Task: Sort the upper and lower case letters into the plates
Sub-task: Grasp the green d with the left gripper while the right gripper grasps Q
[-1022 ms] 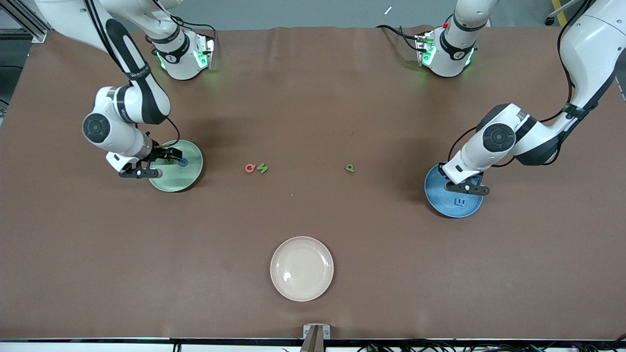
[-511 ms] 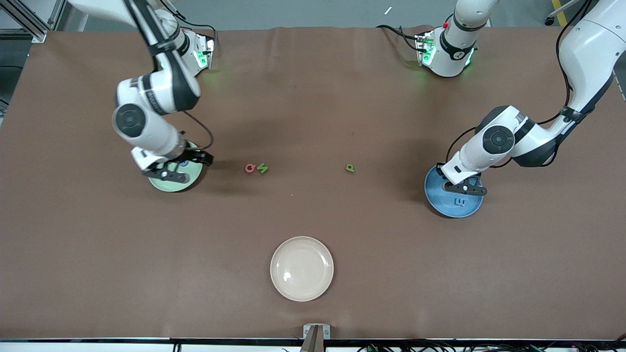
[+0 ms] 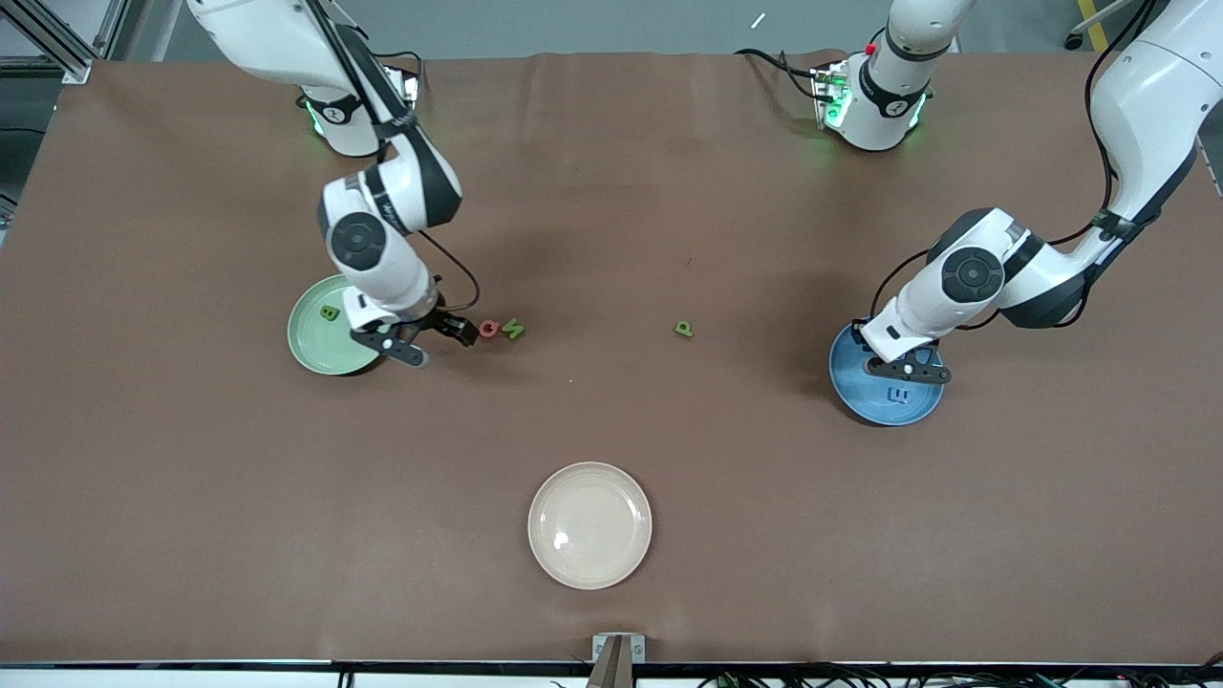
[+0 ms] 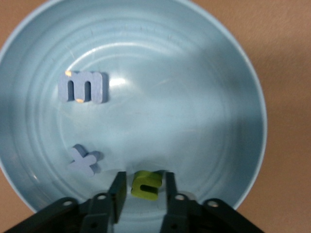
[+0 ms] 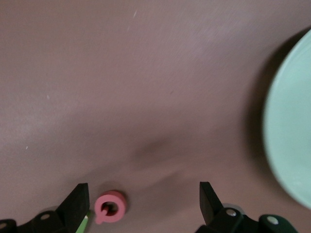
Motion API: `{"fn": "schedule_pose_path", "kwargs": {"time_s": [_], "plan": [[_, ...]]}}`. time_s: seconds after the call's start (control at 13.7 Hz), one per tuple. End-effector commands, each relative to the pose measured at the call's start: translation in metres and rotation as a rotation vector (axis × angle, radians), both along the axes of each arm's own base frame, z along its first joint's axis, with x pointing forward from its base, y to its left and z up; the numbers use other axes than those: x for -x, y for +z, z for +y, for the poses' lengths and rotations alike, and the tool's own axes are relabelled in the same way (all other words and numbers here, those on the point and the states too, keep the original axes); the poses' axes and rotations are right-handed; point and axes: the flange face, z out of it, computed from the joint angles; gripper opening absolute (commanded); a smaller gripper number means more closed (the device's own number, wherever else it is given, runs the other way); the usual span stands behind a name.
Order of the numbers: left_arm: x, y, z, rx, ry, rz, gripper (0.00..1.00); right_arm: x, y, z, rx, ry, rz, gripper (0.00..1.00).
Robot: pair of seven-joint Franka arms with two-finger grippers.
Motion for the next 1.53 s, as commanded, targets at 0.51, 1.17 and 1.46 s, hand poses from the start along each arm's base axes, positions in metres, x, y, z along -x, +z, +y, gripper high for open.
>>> {"fn": "schedule_pose_path", "kwargs": {"time_s": [0.51, 1.17, 1.46], "plan": [[-0.011, 0.091, -0.17, 0.057, -0.138, -0.087, 0.99, 0.024, -0.03, 0.028, 0.004, -0.051, -0.03, 1.0], [0.034, 0.062, -0.351, 0.02, -0.227, -0.078, 0.99, 0.039, -0.049, 0.029, 0.018, -0.059, -0.017, 0.98], [0.046, 0.013, -0.351, 0.007, -0.218, 0.001, 0.99, 0.047, -0.05, 0.04, 0.02, -0.059, -0.015, 0.97]]}}
